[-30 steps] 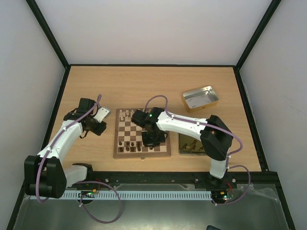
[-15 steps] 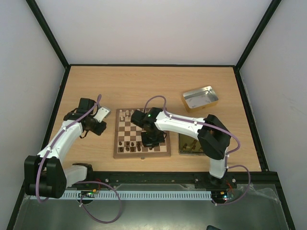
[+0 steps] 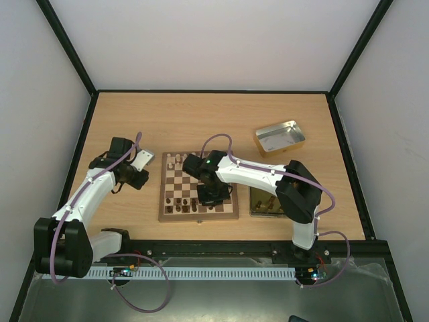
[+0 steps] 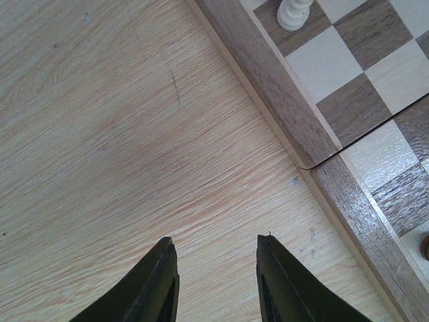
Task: Set up the chess pieces on the board
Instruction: Place the chess piece on the chessboard.
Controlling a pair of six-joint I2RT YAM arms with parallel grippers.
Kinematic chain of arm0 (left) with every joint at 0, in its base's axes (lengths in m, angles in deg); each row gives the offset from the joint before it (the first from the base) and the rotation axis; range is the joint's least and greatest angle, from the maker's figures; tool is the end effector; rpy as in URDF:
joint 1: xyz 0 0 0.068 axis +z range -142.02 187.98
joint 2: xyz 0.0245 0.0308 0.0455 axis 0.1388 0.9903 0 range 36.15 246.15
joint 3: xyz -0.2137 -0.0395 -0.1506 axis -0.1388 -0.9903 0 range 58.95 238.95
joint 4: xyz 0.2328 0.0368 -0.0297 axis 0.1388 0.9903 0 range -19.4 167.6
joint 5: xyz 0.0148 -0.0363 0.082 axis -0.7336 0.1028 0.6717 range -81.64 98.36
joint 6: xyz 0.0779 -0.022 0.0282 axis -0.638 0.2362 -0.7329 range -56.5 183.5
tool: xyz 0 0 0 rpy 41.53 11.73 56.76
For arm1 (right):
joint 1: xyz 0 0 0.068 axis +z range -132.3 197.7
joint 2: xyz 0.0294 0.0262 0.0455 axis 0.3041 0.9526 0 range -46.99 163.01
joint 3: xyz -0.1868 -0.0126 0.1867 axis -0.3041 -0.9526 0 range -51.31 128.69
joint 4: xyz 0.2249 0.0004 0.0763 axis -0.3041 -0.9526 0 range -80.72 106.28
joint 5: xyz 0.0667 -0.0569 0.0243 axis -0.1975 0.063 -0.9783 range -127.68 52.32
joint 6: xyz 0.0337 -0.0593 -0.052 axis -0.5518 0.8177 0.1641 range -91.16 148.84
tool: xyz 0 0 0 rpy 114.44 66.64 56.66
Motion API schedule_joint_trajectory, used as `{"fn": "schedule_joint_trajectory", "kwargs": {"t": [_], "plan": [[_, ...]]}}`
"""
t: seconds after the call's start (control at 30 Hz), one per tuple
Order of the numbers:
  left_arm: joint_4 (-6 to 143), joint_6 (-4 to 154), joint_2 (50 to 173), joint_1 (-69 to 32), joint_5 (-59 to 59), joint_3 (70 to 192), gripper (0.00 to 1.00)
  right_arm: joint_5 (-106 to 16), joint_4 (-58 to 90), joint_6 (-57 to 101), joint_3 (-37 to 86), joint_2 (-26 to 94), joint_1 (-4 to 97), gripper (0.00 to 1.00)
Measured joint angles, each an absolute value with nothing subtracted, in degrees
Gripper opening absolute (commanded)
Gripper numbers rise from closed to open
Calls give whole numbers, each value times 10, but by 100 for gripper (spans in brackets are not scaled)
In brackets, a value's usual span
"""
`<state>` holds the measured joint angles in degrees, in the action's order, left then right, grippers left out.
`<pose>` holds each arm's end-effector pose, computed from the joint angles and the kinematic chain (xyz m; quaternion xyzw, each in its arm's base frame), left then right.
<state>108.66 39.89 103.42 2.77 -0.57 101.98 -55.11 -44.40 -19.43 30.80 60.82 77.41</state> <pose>0.2131 -0.0312 0.1820 0.2590 0.9329 -0.0364 0.2477 0.1475 0.2972 0.1696 0.1032 -0.9826 -0.1143 0.1042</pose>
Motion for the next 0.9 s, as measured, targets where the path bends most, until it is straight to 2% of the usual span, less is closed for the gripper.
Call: {"fn": "schedule_joint_trajectory", "kwargs": {"t": [0.9], "plan": [[1087,396,1034,28,-6,1020,34,-558,-442,-191,301,608,774,13]]}}
